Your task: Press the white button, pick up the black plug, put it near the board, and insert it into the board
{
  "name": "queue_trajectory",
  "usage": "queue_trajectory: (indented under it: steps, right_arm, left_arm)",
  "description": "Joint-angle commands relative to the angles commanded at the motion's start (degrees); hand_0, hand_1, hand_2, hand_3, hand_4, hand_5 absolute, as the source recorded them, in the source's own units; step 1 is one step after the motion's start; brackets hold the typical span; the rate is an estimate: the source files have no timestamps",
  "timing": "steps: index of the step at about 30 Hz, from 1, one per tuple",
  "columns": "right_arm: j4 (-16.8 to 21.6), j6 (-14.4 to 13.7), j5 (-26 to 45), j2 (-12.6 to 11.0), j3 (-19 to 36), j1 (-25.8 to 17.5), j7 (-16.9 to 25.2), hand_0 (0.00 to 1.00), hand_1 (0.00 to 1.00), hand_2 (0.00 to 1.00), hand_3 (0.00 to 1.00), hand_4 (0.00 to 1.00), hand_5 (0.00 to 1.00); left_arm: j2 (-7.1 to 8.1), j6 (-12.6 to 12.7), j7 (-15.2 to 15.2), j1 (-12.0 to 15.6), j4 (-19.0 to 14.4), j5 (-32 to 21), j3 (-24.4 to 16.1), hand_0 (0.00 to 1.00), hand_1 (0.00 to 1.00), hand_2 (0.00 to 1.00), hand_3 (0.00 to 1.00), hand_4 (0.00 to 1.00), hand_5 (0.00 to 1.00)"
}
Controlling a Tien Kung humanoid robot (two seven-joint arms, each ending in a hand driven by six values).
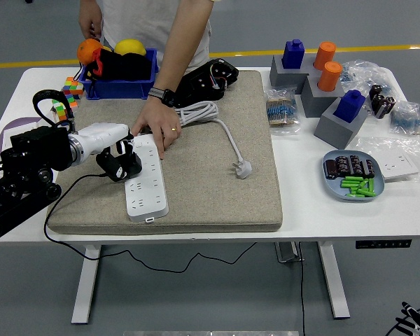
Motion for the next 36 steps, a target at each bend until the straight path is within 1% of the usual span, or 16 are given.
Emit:
queue_trajectory:
  steps: [4, 5, 10, 12, 16, 19, 20, 22, 23, 25, 28, 29, 32, 34, 35, 36]
  right_arm:
    - [-0.1, 0.0, -0.2, 0.0, 0.2, -0.1, 0.0, 0.723, 0.606, 0.551, 0.667, 0.738, 0.493]
    - [0.0, 0.0, -0.2, 0.0, 0.2, -0.1, 0.0, 0.724, 0.606, 0.55, 0.666, 0.739, 0.494]
    - [0.0, 0.0, -0.1, 0.0, 0.0, -0.1, 0.0, 0.724, 0.606, 0.55, 0.666, 0.739, 0.494]
    - [0.0, 0.0, -0.1, 0.0, 0.0, -0.1, 0.0, 0.722, 0.606, 0.551, 0.666, 0.738, 0.493]
    - [0.0, 0.0, -0.1, 0.0, -0.2, -0.2, 0.0, 0.722, 0.606, 0.551, 0.666, 0.738, 0.493]
    - [0.0, 0.0, 0.0, -0.1, -0.5, -0.3, 0.0, 0.723, 0.603, 0.55, 0.666, 0.739, 0.494]
    - [0.0, 0.0, 0.1, -0.1, -0.6, -0.3, 0.0, 0.723, 0.603, 0.55, 0.666, 0.739, 0.494]
    - [0.0, 0.0, 0.1, 0.0, -0.5, -0.3, 0.0, 0.723, 0.603, 0.55, 0.666, 0.739, 0.494]
    - [0.0, 0.0, 0.1, 0.0, -0.6, -0.4, 0.0, 0.723, 0.605, 0.55, 0.665, 0.739, 0.494]
    - [0.0, 0.1, 0.1, 0.1, -0.6, -0.5, 0.0, 0.723, 0.605, 0.55, 0.665, 0.739, 0.494]
    - [0.0, 0.1, 0.2, 0.1, -0.9, -0.5, 0.0, 0.723, 0.605, 0.55, 0.665, 0.739, 0.494]
    - [0.0, 0.1, 0.3, 0.1, -1.1, -0.6, 0.0, 0.723, 0.607, 0.551, 0.667, 0.739, 0.494]
    - [0.0, 0.1, 0.5, 0.1, -1.4, -0.7, -0.1, 0.723, 0.607, 0.551, 0.667, 0.739, 0.494]
    - [0.1, 0.1, 0.6, 0.0, -1.6, -0.8, -0.1, 0.723, 0.607, 0.551, 0.667, 0.739, 0.494]
    - [0.1, 0.1, 0.8, 0.0, -1.7, -0.8, -0.1, 0.723, 0.606, 0.551, 0.665, 0.74, 0.494]
    - [0.2, 0.1, 0.8, 0.0, -1.8, -0.8, -0.1, 0.723, 0.606, 0.551, 0.665, 0.74, 0.494]
  left_arm:
    - [0.1, -0.1, 0.2, 0.4, -0.2, 0.0, -0.7, 0.429, 0.647, 0.673, 0.389, 0.998, 0.107]
    - [0.13, -0.2, 0.3, 0.4, -0.2, 0.0, -0.9, 0.529, 0.7, 0.702, 0.355, 0.998, 0.189]
    - [0.47, -0.5, 0.5, 0.9, -0.6, -0.1, -1.8, 0.529, 0.7, 0.702, 0.355, 0.998, 0.189]
    - [0.58, -0.5, 0.5, 1.3, -1.0, -0.2, -2.7, 0.558, 0.706, 0.698, 0.341, 0.998, 0.217]
    - [0.91, 0.1, 0.2, 3.1, -3.5, -0.5, -6.5, 0.558, 0.706, 0.698, 0.341, 0.998, 0.217]
    - [1.04, 2.5, -1.2, 5.8, -6.6, -1.2, -10.9, 0.57, 0.713, 0.699, 0.33, 0.998, 0.227]
    - [0.97, 3.9, -1.9, 6.9, -7.6, -1.5, -12.3, 0.57, 0.713, 0.699, 0.33, 0.998, 0.227]
    - [0.67, 7.6, -4.0, 10.3, -10.2, -1.5, -16.0, 0.57, 0.713, 0.699, 0.33, 0.998, 0.227]
    - [0.49, 9.0, -4.4, 11.8, -11.0, -1.3, -17.4, 0.574, 0.711, 0.689, 0.485, 0.998, 0.233]
    - [-0.01, 11.0, -4.3, 14.5, -11.9, -1.0, -19.5, 0.574, 0.711, 0.689, 0.485, 0.998, 0.233]
    - [-0.88, 12.3, -4.2, 18.4, -12.0, -1.3, -21.4, 0.574, 0.711, 0.689, 0.485, 0.998, 0.233]
    - [-1.43, 12.7, -4.5, 20.1, -11.9, -1.6, -22.2, 0.616, 0.701, 0.653, 0.699, 0.863, 0.253]
    - [-2.69, 13.3, -4.9, 23.2, -11.4, -1.9, -23.5, 0.616, 0.701, 0.653, 0.699, 0.863, 0.253]
    - [-3.28, 13.3, -4.8, 24.2, -10.9, -1.7, -24.0, 0.616, 0.701, 0.653, 0.699, 0.863, 0.253]
    - [-3.61, 13.4, -4.7, 24.7, -10.7, -1.3, -24.3, 0.742, 0.756, 0.689, 0.786, 0.809, 0.299]
    - [-3.84, 13.3, -4.7, 25.0, -10.5, -1.2, -24.5, 0.742, 0.756, 0.689, 0.786, 0.809, 0.299]
